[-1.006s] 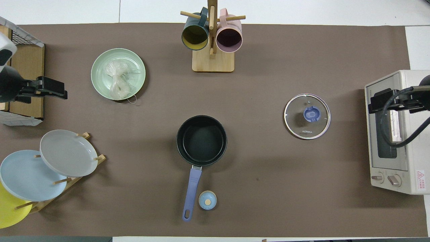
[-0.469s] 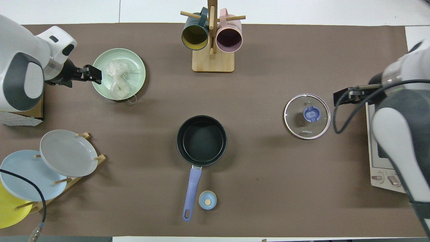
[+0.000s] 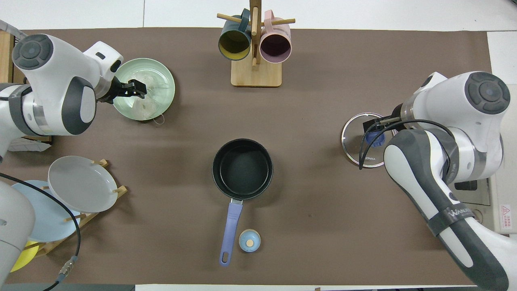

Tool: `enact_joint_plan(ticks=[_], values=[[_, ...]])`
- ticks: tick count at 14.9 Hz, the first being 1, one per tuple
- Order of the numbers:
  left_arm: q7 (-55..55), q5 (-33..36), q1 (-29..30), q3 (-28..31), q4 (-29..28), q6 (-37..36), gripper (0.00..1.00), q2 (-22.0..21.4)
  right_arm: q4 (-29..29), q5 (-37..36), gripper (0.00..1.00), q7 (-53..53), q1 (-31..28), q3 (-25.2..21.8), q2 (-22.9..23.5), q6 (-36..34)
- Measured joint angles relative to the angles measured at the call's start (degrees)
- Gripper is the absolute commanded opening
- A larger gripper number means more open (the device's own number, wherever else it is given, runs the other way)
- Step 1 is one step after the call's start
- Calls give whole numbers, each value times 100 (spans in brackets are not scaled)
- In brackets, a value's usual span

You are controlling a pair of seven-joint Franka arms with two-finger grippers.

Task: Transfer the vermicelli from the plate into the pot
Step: 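Grasp the vermicelli with the left gripper while the right gripper grasps the lid, then carry the vermicelli over the black pot with the left gripper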

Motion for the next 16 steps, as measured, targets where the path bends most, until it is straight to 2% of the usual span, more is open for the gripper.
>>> enact_joint_plan(ticks=[3, 4, 5, 6, 8, 12, 16], values=[[-85, 0, -53, 0, -2, 282, 99, 208, -297, 0, 100, -48, 1, 2, 3, 261], [-85, 0, -71, 0, -3, 347, 92, 277, -395, 0, 100, -84, 1, 2, 3, 357], [-86, 0, -87, 0, -3, 385, 78, 328, -484, 0, 98, -156, 1, 2, 4, 435], [-89, 0, -95, 0, -3, 420, 56, 359, -550, 0, 96, -228, 0, 1, 8, 490], [-93, 0, -95, 1, 0, 430, 0, 368, -612, 0, 95, -297, -8, 0, 43, 624], [-119, -21, -95, 0, 137, 280, 0, 365, -637, 0, 87, -301, -7, 2, 254, 791], [-145, -292, -81, 22, 651, -554, 0, 231, -636, 0, 76, -302, -6, 2, 341, 855]])
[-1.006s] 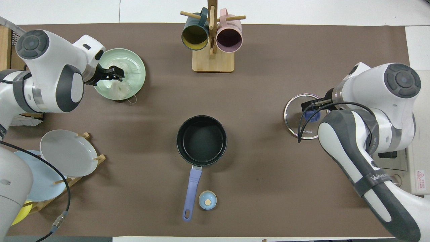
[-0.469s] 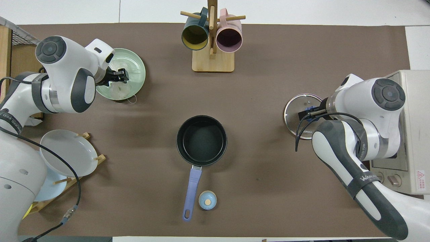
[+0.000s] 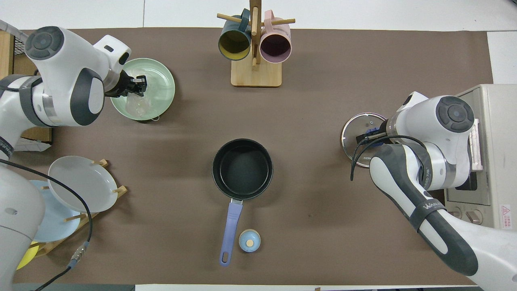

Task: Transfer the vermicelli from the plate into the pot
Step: 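Carry the vermicelli over the black pot with the left gripper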

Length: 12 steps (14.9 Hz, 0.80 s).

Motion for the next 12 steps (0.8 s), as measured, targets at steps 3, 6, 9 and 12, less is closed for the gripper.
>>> enact_joint_plan(ticks=[3, 6, 9, 12], values=[[-423, -328, -11, -18, 262, -806, 0, -572, 3, 0, 66, 0, 1, 2, 0, 0], [-1375, -404, -213, -230, 270, -1561, 0, -1329, 11, 0, 62, 0, 6, 6, -1, -5], [-2518, -412, -1015, -323, 60, -1863, 0, -1899, 89, 0, 60, 0, 5, 6, 3, -119], [-3286, -423, -1949, -351, -620, -1607, 0, -2208, 442, 0, 58, -5, 7, 7, 2, -620]])
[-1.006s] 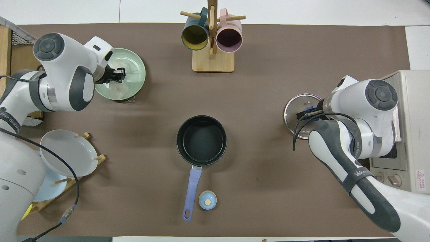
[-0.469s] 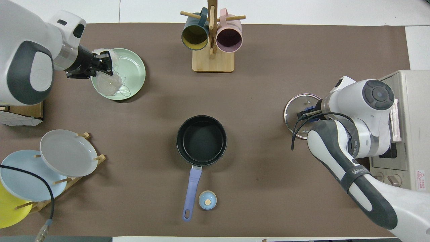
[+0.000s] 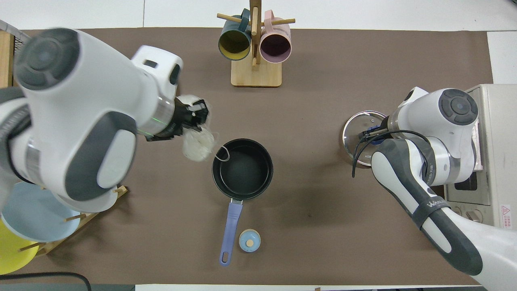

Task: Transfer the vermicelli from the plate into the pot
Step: 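Carry the vermicelli over the black pot with the left gripper, then open the left gripper to drop the vermicelli into the pot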

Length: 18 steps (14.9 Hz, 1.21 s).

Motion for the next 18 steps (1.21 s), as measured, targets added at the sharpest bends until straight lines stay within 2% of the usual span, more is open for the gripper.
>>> enact_joint_plan(ticks=[2, 4, 6, 8, 9, 12, 16, 17, 18], values=[[-302, -33, -532, -6, -697, 658, 0, -126, 440, 0, 57, -1, 0, 2, -12, -651], [-546, -51, -958, -7, -1326, 1342, 0, -122, 918, 0, 51, -1, 0, 3, -50, -1331], [-625, -61, -1176, -7, -1779, 1811, 0, -52, 1228, 0, 39, -1, 0, 16, -127, -1797], [-626, -65, -1207, 8, -1976, 2037, 0, 61, 1420, 1, 25, -1, 5, 102, -214, -2158], [-625, -65, -1206, 26, -2011, 2113, 0, 128, 1539, 1, 22, 8, 13, 142, -239, -2348], [-569, -65, -1195, 84, -2046, 2408, 0, 323, 1825, 3, 22, 173, 20, 299, -265, -2744], [-381, -65, -1193, 121, -2143, 2817, 0, 624, 1903, 3, 20, 710, 27, 612, -290, -2840], [-250, -65, -1188, 123, -2173, 2854, 18, 660, 1905, 3, 20, 799, 27, 656, -290, -2840], [-93, -65, -1164, 126, -2189, 2858, 61, 672, 1910, 3, 20, 854, 26, 692, -290, -2840]])
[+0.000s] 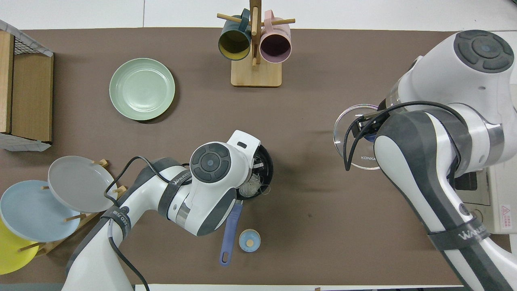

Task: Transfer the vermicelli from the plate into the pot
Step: 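Open the left gripper to drop the vermicelli into the pot, then withdraw the left gripper while the right gripper carries the lid over the pot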

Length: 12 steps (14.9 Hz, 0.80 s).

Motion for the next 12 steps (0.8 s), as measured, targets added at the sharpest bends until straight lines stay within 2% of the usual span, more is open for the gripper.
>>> enact_joint_plan(ticks=[1, 4, 6, 8, 10, 12], values=[[131, 0, 52, 5, -4, -2, 100, -1, 7, 0, 20, 50, 0, 32, 0, 0], [451, 0, 206, 29, 29, -136, 100, -65, 20, 0, 20, 101, 0, 73, 0, 0], [730, 0, 415, 57, 230, -730, 100, -296, 46, 2, 20, 255, -4, 125, 1, 0], [1168, 0, 901, 85, 621, -1663, 100, -685, 166, 7, 19, 719, 29, 365, 5, 0], [1655, 5, 1496, 122, 990, -2434, 100, -1100, 361, 18, 18, 1527, 352, 531, 18, 0], [2231, 27, 2147, 151, 1190, -2941, 100, -1502, 623, 18, 18, 2654, 991, 571, 132, 14]])
